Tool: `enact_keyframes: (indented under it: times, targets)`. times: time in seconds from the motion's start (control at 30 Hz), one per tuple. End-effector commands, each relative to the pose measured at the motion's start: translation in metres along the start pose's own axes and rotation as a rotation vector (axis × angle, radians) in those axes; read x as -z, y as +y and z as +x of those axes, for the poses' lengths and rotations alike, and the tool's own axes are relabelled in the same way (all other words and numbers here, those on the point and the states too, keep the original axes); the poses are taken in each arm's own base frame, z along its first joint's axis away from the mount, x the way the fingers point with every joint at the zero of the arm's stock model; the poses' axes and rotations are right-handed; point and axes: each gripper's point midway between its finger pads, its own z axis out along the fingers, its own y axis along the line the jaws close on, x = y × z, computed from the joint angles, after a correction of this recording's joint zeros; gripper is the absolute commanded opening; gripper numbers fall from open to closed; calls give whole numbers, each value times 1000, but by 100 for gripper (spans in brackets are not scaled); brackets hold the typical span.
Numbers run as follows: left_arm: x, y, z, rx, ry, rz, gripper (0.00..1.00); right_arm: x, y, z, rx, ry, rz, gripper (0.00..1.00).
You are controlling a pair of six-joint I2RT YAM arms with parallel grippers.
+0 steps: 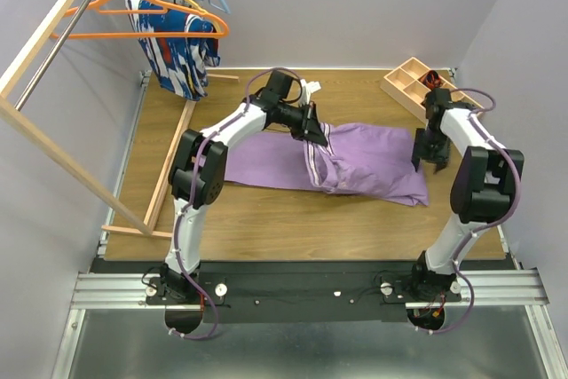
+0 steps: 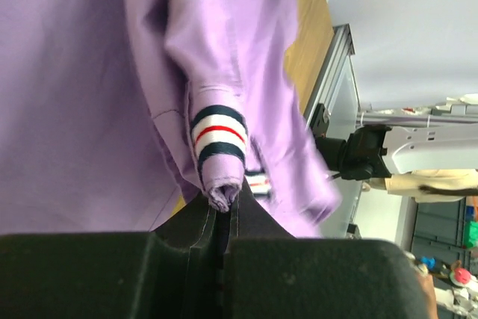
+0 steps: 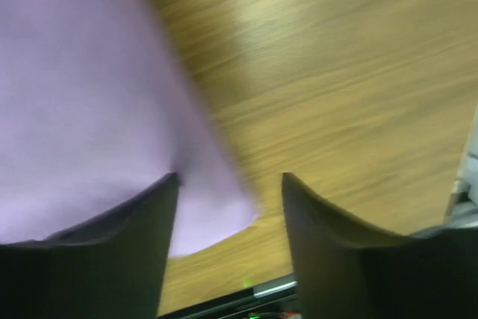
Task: Place the trousers on the hanger
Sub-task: Fold the trousers
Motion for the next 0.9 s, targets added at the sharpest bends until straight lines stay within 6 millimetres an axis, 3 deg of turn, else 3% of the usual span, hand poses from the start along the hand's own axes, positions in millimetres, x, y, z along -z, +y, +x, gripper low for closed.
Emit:
enact_keyframes:
  times: [0.0,0.13,0.17,0.23,0.27,0.33,0.37,0.57,0.77,0.87]
  targets:
    - [21,0,-22,-21,-46,25,0,36,-26,-30,-30,-131,6,77]
    - [22,-8,-29,-28,-66,48,0,77,18,-38,-8,-260,-292,91]
    - [23,-10,-31,-31,-72,50,0,93,41,-39,23,-301,-431,92]
    - [23,-15,-35,-20,-84,63,0,119,57,-32,39,-359,-539,94]
    - [24,-19,-37,-19,-90,72,0,132,78,-27,76,-374,-606,94]
    - [26,-25,-42,-10,-106,87,0,153,100,-20,132,-421,-638,94]
    - [28,-30,-44,-8,-115,93,0,166,127,-15,177,-454,-666,94]
    - [38,-53,-61,38,-189,113,0,215,214,7,208,-544,-846,93]
    - [44,-70,-70,119,-270,173,0,210,273,32,269,-516,-806,93]
    - [46,-74,-74,118,-293,189,0,205,287,36,253,-557,-717,93]
